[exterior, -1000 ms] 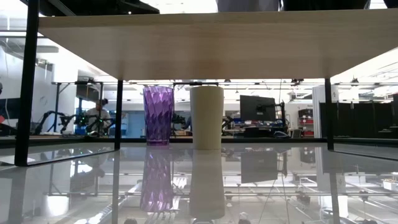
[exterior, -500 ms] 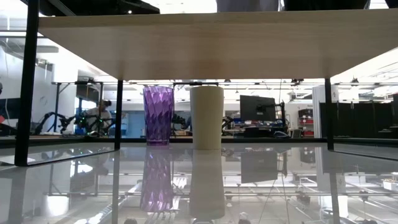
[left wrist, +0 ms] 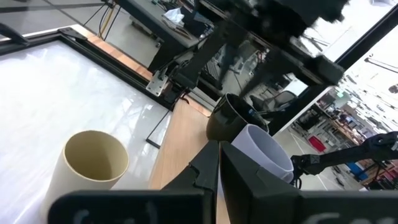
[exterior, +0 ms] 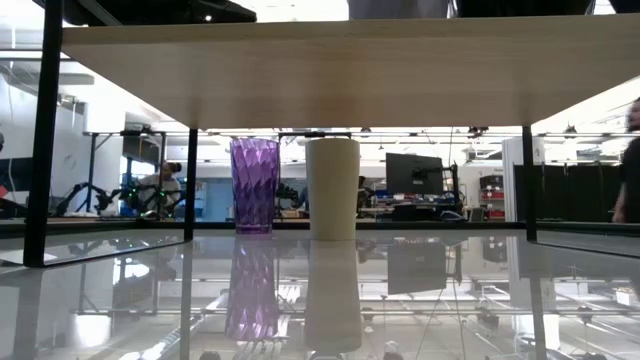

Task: Stack small to large cups/mugs on shelf
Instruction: Put the yellow cup on the shelf

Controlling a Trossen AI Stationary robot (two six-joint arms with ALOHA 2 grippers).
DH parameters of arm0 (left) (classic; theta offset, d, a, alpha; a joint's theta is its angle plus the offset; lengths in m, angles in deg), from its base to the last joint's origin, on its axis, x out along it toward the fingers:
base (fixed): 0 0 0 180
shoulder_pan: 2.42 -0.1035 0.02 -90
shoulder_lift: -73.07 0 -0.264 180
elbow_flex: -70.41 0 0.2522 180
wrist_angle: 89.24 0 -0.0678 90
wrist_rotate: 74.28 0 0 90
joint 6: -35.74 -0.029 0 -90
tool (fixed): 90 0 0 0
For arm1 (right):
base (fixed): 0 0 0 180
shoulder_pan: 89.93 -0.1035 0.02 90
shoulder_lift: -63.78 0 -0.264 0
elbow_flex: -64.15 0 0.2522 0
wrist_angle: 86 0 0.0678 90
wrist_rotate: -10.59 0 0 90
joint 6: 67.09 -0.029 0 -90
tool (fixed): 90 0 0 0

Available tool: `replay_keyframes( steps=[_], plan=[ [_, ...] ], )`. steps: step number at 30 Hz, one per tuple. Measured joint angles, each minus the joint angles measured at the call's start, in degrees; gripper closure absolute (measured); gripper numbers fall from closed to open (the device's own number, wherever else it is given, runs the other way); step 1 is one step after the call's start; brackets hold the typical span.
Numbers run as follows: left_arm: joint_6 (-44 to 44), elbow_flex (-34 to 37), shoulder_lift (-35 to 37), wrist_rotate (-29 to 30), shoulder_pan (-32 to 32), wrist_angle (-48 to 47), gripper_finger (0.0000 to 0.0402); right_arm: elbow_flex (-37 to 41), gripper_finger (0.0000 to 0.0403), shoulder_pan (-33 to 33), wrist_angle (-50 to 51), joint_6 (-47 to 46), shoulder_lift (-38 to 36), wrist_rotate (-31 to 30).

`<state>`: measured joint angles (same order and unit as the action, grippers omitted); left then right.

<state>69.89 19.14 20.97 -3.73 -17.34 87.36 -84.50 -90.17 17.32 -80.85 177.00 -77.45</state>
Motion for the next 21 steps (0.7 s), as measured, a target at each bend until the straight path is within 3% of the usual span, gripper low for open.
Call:
replay_keyframes(
  steps=[6, 12, 21],
  plan=[
    [-0.57, 0.02, 0.01, -0.02, 0.00, -0.15, 0.0402, 0.23, 0.0293, 9.04, -0.79, 0.23, 1.23, 1.82],
    [-6.88, 0.18, -0.28, 0.01, -0.11, -0.16, 0.0402, 0.31, 0.0281, 17.75, -1.27, 2.29, 5.63, 13.06],
    [-11.06, -0.02, -0.15, -0.02, -2.47, -0.24, 0.0402, 0.37, 0.0264, 19.66, -2.08, 4.59, 12.18, 13.39]
  ],
)
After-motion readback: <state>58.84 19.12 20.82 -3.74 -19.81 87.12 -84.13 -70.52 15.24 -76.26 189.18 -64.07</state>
